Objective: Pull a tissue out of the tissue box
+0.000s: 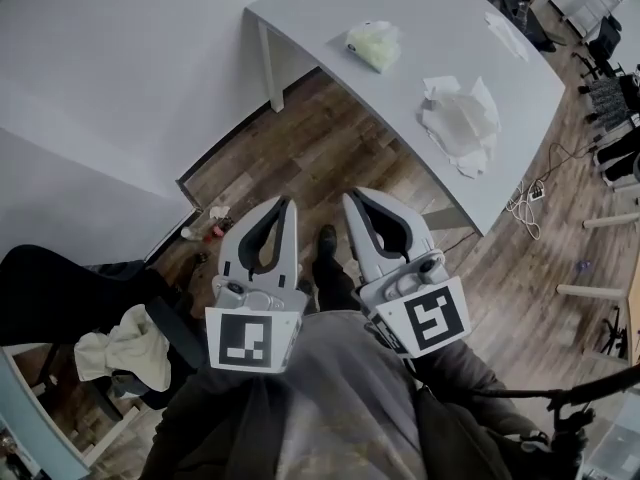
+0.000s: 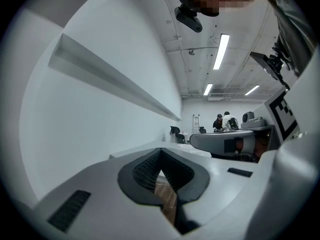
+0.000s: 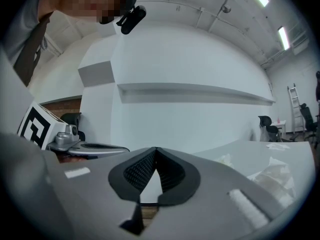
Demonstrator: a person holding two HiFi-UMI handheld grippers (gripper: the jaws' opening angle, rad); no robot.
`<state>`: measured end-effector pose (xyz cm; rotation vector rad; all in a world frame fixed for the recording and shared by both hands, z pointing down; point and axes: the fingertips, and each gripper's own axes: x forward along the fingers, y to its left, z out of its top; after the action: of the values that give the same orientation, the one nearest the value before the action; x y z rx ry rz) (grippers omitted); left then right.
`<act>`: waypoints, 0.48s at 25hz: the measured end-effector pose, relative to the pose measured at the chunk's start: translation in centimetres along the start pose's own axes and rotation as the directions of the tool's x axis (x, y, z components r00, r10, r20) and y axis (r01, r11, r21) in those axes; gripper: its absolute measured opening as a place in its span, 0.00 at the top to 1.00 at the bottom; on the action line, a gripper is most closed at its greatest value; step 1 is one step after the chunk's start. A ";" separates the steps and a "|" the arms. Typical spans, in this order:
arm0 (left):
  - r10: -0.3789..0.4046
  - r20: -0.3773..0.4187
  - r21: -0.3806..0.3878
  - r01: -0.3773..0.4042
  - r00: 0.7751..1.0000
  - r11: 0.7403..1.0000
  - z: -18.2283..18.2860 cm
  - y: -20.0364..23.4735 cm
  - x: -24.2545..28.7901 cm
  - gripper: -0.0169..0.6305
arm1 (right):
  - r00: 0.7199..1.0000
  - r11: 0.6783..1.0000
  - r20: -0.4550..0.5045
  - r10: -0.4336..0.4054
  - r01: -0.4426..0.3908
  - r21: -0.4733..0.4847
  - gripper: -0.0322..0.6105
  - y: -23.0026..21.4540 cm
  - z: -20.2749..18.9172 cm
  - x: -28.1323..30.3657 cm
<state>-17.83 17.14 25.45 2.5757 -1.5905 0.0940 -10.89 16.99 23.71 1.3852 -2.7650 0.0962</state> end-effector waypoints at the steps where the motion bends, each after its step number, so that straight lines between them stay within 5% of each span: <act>1: -0.004 -0.004 0.001 0.004 1.000 1.000 -0.1 0.3 1.1 0.98 | 1.000 1.000 0.001 -0.009 0.009 -0.002 0.95 -0.9 -0.2 0.7; 12: -0.077 -0.078 0.030 0.080 0.994 0.996 -1.2 2.6 18.2 0.98 | 0.996 0.994 0.002 -0.084 0.084 0.071 0.95 -14.9 -2.4 10.3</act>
<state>-12.03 0.02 28.85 2.6223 -1.4720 0.2113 -5.12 0.05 27.35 1.5177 -2.7277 0.1895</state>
